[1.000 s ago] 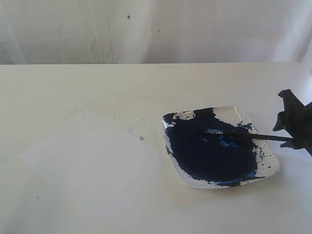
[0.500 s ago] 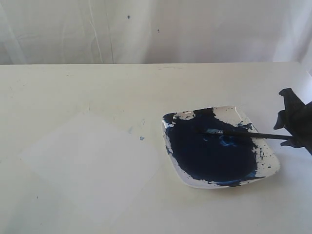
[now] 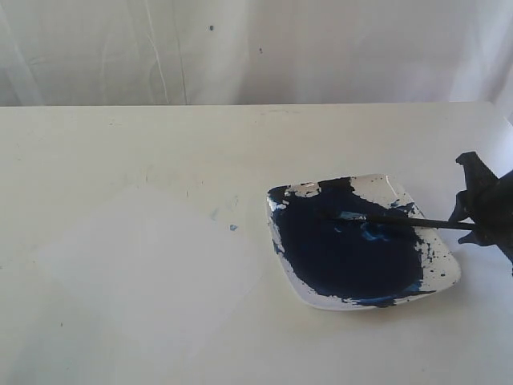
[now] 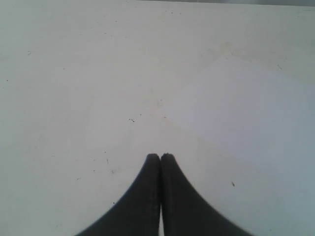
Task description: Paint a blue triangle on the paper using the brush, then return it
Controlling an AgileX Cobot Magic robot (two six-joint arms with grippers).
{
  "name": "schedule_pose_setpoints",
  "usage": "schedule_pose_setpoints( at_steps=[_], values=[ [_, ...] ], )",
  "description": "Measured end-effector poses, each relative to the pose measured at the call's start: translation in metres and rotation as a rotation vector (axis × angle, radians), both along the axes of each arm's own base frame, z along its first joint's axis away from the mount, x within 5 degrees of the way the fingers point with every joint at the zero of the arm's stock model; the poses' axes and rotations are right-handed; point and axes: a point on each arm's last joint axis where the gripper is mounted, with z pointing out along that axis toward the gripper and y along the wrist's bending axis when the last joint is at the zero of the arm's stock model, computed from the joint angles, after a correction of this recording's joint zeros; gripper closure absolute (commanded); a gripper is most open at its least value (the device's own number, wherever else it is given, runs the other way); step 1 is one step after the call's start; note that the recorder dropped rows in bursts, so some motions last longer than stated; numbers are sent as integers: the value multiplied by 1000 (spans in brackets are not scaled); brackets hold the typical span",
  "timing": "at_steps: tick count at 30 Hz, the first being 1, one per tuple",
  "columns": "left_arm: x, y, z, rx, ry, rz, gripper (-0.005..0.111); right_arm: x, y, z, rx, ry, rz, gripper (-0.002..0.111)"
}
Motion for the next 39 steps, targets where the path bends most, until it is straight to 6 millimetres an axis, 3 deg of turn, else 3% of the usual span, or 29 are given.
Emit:
schedule_pose_setpoints(
  at_steps=[30, 39],
  values=[
    [0, 0, 0, 0, 0, 0, 107, 2, 1, 1, 35, -17, -47, 85],
    [0, 0, 0, 0, 0, 0, 107, 3, 1, 2, 33, -28, -52, 99]
  ],
)
